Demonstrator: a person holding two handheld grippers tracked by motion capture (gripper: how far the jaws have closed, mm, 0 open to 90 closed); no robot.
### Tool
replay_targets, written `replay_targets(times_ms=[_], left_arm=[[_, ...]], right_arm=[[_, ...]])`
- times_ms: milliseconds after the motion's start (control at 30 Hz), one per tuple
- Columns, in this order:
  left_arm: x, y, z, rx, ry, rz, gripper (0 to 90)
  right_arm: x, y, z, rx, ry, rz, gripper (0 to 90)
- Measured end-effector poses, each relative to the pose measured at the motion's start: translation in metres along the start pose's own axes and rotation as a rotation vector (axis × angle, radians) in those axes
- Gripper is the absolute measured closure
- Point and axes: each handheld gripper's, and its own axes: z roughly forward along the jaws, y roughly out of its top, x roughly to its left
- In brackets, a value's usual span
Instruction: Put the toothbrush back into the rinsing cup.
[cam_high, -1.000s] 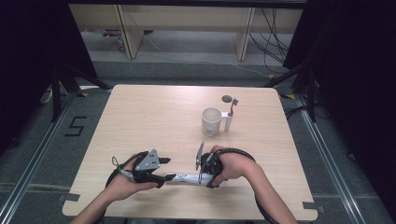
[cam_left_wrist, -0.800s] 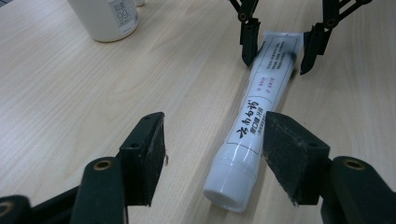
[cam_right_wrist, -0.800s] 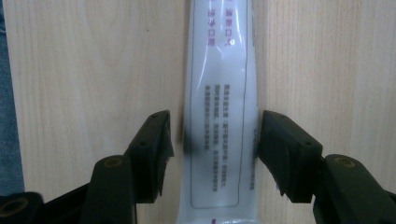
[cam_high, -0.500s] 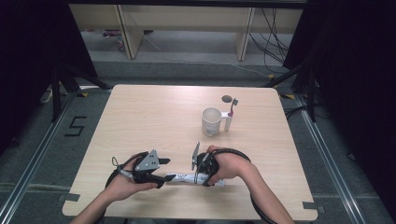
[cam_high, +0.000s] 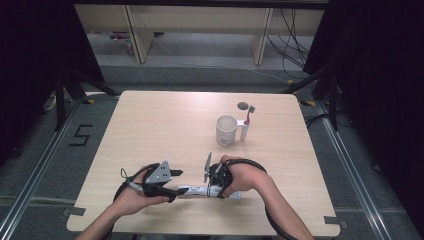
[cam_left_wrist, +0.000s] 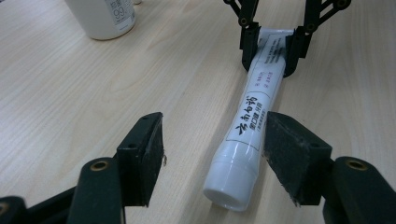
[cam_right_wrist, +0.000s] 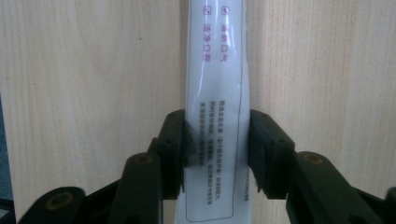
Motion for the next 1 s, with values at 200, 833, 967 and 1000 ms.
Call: replay_targets(times_ms=[200, 833, 967, 1000], left_arm=[[0.001, 0.001, 0.000, 0.001, -0.001, 0.010, 37.5], [0.001, 0.001, 0.001, 0.000, -0.013, 0.013, 37.2], [0.000, 0.001, 0.002, -0.008, -0.022, 0.011, 37.2], [0.000, 0.002, 0.002, -0.008, -0.019, 0.014, 37.2]], right_arm=[[-0.002, 0.003, 0.000, 0.010, -0.001, -0.017, 66.3], [-0.008, -0.002, -0.005, -0.056, 0.026, -0.018, 77.5], [-0.007, -0.005, -0.013, -0.061, 0.026, 0.018, 78.1], [-0.006, -0.005, -0.015, -0.062, 0.034, 0.036, 78.2]])
